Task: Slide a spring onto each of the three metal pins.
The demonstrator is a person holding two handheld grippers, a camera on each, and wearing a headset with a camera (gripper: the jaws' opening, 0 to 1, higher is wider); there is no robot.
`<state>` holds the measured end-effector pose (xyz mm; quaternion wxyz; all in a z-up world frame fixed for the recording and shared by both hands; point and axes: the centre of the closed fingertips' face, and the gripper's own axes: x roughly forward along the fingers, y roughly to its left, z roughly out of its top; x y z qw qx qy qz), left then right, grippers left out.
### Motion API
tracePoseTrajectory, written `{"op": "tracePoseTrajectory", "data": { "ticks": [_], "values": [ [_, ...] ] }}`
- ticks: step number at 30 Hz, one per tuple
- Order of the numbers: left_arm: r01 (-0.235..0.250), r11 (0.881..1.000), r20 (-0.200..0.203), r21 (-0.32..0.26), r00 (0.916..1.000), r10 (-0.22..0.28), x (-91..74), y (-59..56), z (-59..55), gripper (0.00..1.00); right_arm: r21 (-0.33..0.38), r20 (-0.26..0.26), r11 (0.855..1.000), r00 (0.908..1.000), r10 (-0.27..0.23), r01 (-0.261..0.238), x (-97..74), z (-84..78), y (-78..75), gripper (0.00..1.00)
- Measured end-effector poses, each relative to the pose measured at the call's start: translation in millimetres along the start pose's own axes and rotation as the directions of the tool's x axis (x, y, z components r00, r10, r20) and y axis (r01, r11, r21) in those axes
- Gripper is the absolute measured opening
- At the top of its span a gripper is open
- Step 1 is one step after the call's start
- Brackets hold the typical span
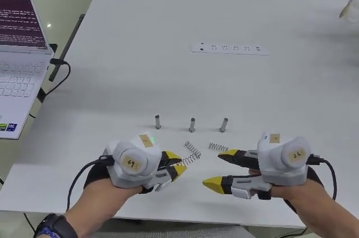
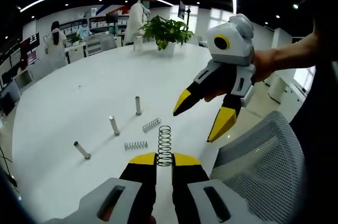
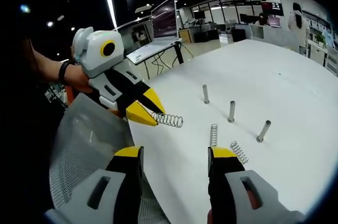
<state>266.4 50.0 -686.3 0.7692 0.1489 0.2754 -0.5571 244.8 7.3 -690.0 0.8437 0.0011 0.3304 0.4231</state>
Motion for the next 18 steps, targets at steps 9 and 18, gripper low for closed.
{"op": "tracePoseTrajectory", "data": {
  "ticks": [9,18],
  "values": [
    [0.044,0.998,0.002,0.052,0.9990,-0.044,3.6,-15.6,8.0,0.02,0.004,0.023,1.000,0.9994,0.027,-0.027,0.1,5.5,4.2,0.40],
    [0.083,0.989,-0.019,0.121,0.9965,-0.081,7.5,-26.8,8.3,0.02,0.013,0.046,0.998,0.9972,0.059,-0.059,1.2,9.8,10.3,0.29]
  ]
}}
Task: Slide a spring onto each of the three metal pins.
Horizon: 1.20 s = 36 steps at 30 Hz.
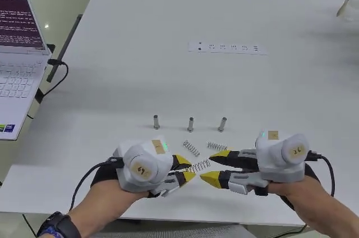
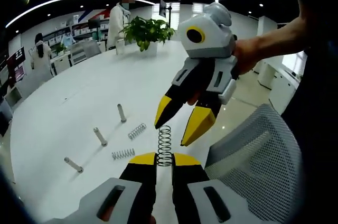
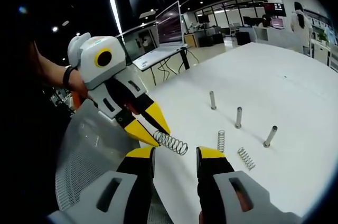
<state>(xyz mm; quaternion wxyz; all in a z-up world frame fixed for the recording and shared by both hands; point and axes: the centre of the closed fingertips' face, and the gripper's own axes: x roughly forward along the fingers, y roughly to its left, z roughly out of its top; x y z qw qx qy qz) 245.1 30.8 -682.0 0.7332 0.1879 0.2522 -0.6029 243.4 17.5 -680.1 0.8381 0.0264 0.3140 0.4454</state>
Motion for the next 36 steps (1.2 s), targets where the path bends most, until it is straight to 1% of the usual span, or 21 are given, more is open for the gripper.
{"op": "tracePoseTrajectory", "data": {
  "ticks": [7,12,15,23,27,30,33,36],
  "values": [
    [0.017,0.999,-0.008,0.029,0.9998,-0.016,0.5,-3.1,-0.3,0.02,0.003,-0.011,1.000,0.9997,0.024,-0.024,1.2,-2.6,3.5,0.25],
    [0.027,0.998,-0.017,0.049,0.9995,-0.026,0.6,-5.6,-2.4,0.02,0.010,-0.005,0.999,0.9991,0.042,-0.042,3.1,-1.0,8.3,0.22],
    [0.029,0.998,-0.024,0.059,0.9993,-0.027,0.8,-5.6,-3.8,0.02,0.009,-0.011,0.999,0.9989,0.045,-0.045,3.7,-1.9,8.7,0.22],
    [0.033,0.995,-0.045,0.090,0.9985,-0.029,2.4,-6.7,-7.0,0.02,0.016,-0.003,0.999,0.9988,0.048,-0.048,1.0,-1.2,9.4,0.19],
    [0.034,0.993,-0.053,0.117,0.9982,-0.028,3.2,-8.0,-7.0,0.02,0.016,-0.003,0.998,0.9985,0.054,-0.054,-0.8,-0.5,10.9,0.19],
    [0.038,0.992,-0.054,0.121,0.9981,-0.031,3.2,-8.3,-7.0,0.02,0.013,-0.005,0.998,0.9982,0.059,-0.059,-1.7,-0.3,11.7,0.18],
    [0.043,0.991,-0.058,0.126,0.9977,-0.036,3.8,-9.0,-7.4,0.02,0.018,-0.009,0.998,0.9980,0.063,-0.062,-1.4,-2.4,10.8,0.18],
    [0.052,0.988,-0.066,0.147,0.9969,-0.042,5.0,-11.1,-7.9,0.02,0.018,-0.017,0.998,0.9977,0.065,-0.065,-1.6,-4.1,11.5,0.18]
  ]
}}
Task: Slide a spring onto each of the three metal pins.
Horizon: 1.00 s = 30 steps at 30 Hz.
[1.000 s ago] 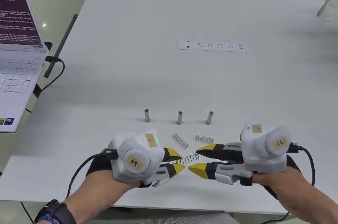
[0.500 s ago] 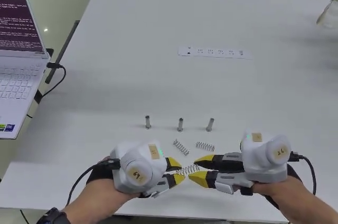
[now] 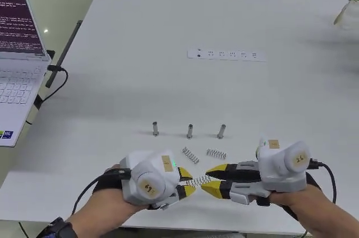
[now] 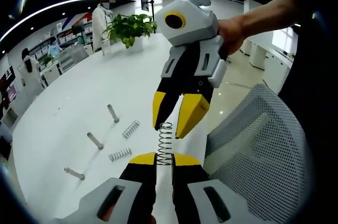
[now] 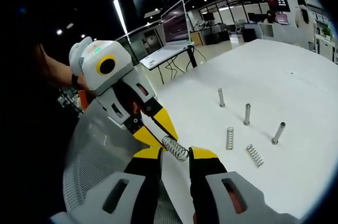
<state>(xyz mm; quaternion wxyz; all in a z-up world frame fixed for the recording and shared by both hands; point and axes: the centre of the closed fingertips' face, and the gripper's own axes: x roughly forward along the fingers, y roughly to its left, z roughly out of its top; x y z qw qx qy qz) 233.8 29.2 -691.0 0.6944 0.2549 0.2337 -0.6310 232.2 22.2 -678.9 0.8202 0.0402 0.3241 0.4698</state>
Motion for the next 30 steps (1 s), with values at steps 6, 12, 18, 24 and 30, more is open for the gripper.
{"op": "tracePoseTrajectory", "data": {
  "ticks": [6,12,18,24,30],
  "values": [
    [0.010,1.000,0.014,0.013,0.9999,-0.010,-0.4,-3.2,3.8,0.02,0.005,-0.008,1.000,1.0000,0.001,-0.001,-1.3,-4.5,0.9,0.17],
    [0.017,1.000,0.031,0.018,0.9994,-0.017,-1.6,-6.1,8.6,0.02,-0.003,-0.017,1.000,0.9998,0.012,-0.012,-0.6,-5.2,3.3,0.17],
    [0.014,0.999,0.021,0.034,0.9997,-0.015,-2.3,-5.6,7.4,0.02,-0.004,-0.016,1.000,0.9997,0.021,-0.021,-0.3,-4.2,3.4,0.14],
    [0.014,0.999,0.020,0.037,0.9997,-0.014,-1.9,-5.3,7.0,0.02,0.000,-0.005,0.999,0.9993,0.036,-0.036,-2.4,-0.4,5.9,0.11],
    [0.018,0.999,0.017,0.038,0.9997,-0.018,1.2,-6.4,6.0,0.02,-0.010,-0.009,0.999,0.9987,0.050,-0.050,-3.7,3.8,8.6,0.09]
  ]
}}
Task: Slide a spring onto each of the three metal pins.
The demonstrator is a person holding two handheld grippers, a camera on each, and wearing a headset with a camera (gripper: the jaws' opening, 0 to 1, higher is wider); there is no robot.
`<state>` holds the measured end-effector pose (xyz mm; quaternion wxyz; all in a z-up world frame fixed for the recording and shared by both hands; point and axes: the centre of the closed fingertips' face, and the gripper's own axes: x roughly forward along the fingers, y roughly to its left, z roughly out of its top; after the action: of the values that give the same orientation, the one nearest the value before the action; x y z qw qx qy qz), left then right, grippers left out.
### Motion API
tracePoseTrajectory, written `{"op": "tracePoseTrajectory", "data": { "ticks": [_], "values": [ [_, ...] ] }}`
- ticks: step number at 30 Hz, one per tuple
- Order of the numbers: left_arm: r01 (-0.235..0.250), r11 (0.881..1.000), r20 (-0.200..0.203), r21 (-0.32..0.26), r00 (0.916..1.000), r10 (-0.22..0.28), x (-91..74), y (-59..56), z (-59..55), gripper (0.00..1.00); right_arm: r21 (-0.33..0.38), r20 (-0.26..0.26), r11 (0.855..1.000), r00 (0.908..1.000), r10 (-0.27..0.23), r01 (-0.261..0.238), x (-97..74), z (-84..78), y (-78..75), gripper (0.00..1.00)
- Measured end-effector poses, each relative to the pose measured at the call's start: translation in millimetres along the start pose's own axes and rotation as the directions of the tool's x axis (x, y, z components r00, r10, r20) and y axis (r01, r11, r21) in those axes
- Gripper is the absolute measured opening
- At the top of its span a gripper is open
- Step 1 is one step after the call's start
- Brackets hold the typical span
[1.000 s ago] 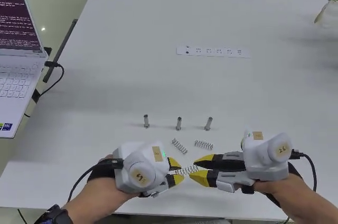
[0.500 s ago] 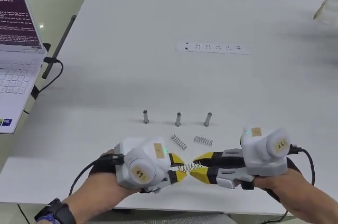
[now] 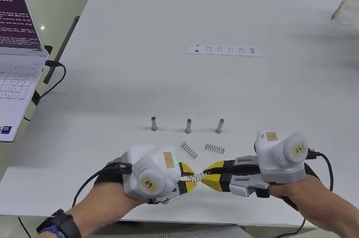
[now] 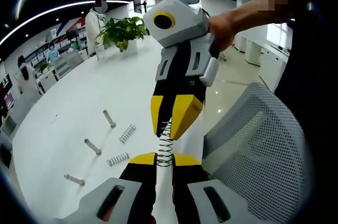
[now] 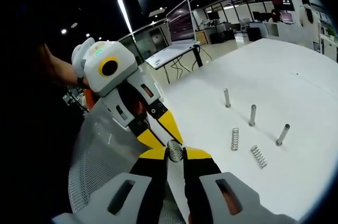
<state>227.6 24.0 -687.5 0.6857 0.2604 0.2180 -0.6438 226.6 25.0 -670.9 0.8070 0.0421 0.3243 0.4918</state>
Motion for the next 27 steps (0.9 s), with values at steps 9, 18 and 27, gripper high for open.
{"op": "tracePoseTrajectory", "data": {
  "ticks": [9,18,27],
  "values": [
    [0.000,1.000,0.023,-0.010,0.9997,0.000,6.5,-2.7,1.9,0.03,-0.076,-0.075,0.997,0.9971,-0.009,0.003,-2.6,-0.4,0.9,0.08],
    [0.002,0.999,0.043,-0.045,0.9991,0.000,10.7,-2.8,7.3,0.03,-0.098,-0.092,0.995,0.9955,-0.020,0.011,-8.3,0.1,-0.7,0.08],
    [0.015,0.999,0.062,-0.043,0.9980,-0.012,12.6,-3.4,13.1,0.02,-0.135,-0.118,0.991,0.9926,-0.028,0.012,-13.5,3.4,0.1,0.08]
  ]
}}
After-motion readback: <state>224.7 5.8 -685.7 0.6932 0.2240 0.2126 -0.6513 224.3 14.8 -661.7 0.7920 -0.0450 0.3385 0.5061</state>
